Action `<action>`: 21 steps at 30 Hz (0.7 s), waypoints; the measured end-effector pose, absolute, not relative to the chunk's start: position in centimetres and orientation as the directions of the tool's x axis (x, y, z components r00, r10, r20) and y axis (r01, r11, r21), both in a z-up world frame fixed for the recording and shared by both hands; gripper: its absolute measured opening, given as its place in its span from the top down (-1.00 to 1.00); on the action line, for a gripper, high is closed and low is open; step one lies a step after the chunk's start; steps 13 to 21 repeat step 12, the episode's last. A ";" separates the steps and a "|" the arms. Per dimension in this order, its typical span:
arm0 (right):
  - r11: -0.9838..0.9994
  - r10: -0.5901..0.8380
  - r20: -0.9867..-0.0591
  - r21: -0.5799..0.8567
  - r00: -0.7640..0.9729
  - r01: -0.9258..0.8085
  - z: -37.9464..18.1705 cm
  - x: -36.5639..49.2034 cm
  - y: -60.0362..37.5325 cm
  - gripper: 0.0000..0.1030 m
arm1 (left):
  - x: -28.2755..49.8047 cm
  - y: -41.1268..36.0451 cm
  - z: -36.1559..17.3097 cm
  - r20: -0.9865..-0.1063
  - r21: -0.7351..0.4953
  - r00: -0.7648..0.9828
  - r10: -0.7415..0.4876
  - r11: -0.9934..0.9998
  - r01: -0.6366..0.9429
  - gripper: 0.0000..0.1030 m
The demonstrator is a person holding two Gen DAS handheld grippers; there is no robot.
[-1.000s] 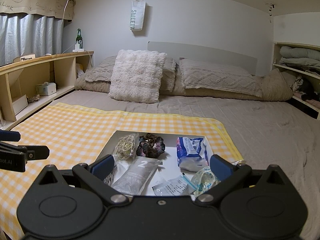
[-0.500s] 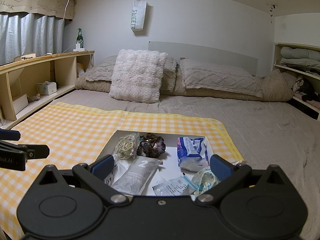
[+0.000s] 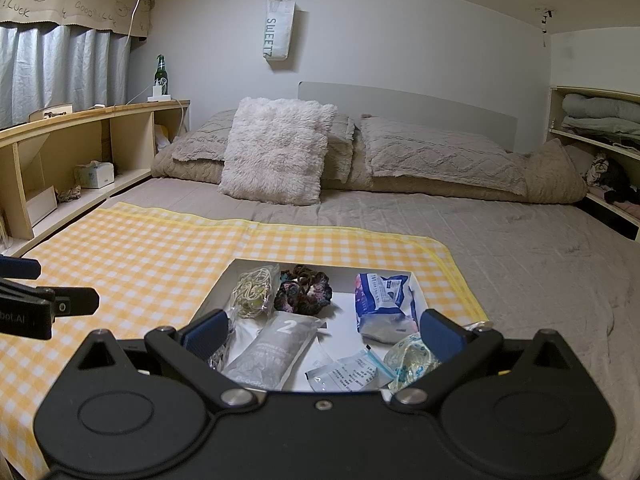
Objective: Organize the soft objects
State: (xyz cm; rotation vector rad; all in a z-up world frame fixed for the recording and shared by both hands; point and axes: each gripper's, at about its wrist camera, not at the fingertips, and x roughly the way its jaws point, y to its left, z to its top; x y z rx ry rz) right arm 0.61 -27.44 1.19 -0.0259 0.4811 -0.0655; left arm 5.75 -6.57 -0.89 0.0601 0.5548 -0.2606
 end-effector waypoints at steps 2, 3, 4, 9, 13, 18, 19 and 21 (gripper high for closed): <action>0.998 -0.070 -0.462 -0.041 0.884 0.057 1.2 0.6 -27.4 -1.00 | 5.7 -6.4 -0.9 -0.527 -0.012 0.819 -0.226 0.966 0.259 -1.00; 0.998 -0.070 -0.462 -0.041 0.884 0.057 1.2 0.6 -27.4 -1.00 | 5.7 -6.3 -0.9 -0.527 -0.012 0.819 -0.225 0.966 0.258 -1.00; 0.998 -0.070 -0.462 -0.041 0.884 0.057 1.2 0.6 -27.4 -1.00 | 5.7 -6.3 -0.9 -0.527 -0.011 0.820 -0.223 0.967 0.256 -1.00; 0.998 -0.069 -0.461 -0.041 0.884 0.057 1.2 0.6 -27.4 -1.00 | 5.7 -6.5 -0.8 -0.529 -0.010 0.820 -0.219 0.968 0.252 -1.00; 0.998 -0.069 -0.462 -0.041 0.884 0.057 1.2 0.6 -27.5 -1.00 | 5.7 -6.3 -0.7 -0.529 -0.010 0.820 -0.218 0.968 0.250 -1.00; 0.998 -0.069 -0.462 -0.041 0.884 0.057 1.2 0.6 -27.5 -1.00 | 5.7 -6.3 -0.7 -0.529 -0.010 0.820 -0.218 0.968 0.250 -1.00; 0.998 -0.069 -0.462 -0.041 0.884 0.057 1.2 0.6 -27.5 -1.00 | 5.7 -6.3 -0.7 -0.529 -0.010 0.820 -0.218 0.968 0.250 -1.00; 0.998 -0.069 -0.462 -0.041 0.884 0.057 1.2 0.6 -27.5 -1.00 | 5.7 -6.3 -0.7 -0.529 -0.010 0.820 -0.218 0.968 0.250 -1.00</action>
